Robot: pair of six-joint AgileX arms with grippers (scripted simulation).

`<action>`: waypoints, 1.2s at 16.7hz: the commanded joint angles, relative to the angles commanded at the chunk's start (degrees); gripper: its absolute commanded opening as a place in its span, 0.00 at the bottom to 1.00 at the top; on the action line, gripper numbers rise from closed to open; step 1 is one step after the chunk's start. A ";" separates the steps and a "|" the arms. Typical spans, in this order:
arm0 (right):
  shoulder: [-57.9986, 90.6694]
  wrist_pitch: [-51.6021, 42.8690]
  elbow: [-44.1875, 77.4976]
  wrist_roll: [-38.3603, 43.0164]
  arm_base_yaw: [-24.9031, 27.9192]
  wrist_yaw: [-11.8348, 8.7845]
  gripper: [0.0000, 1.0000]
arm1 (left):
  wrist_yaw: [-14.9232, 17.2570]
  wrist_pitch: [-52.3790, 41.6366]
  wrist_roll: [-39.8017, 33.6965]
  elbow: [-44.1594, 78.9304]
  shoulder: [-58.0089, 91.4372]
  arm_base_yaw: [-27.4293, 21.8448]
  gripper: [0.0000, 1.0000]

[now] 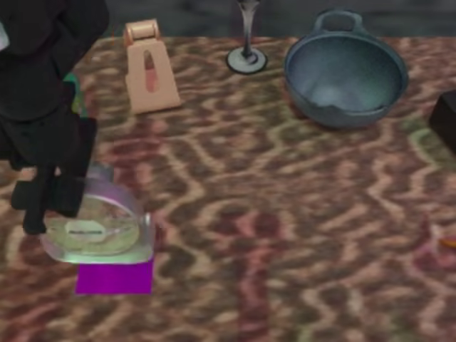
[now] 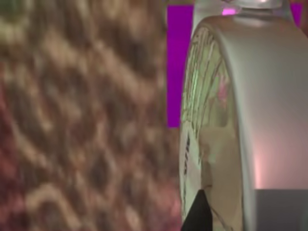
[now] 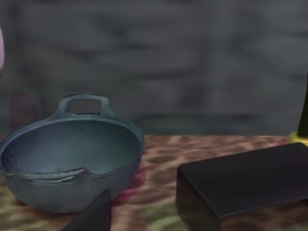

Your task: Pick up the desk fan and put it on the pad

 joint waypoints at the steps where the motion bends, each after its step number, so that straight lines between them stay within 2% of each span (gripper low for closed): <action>1: 0.00 0.00 0.00 0.00 0.00 0.00 1.00 | 0.00 0.06 -0.64 -0.65 -0.64 0.63 0.00; 6: 0.00 0.00 0.00 0.00 0.00 0.00 1.00 | 0.00 0.18 -0.51 -0.80 -0.53 0.48 0.00; 11: 0.00 0.00 0.00 0.00 0.00 0.00 1.00 | -0.01 7.10 -0.56 -6.72 0.16 0.89 0.00; 16: 0.00 0.00 0.00 0.00 0.00 0.00 1.00 | 0.00 7.93 -0.57 -7.54 0.33 0.88 0.00; 20: 0.00 0.00 0.00 0.00 0.00 0.00 1.00 | 0.00 7.93 -0.57 -7.54 0.33 0.88 0.30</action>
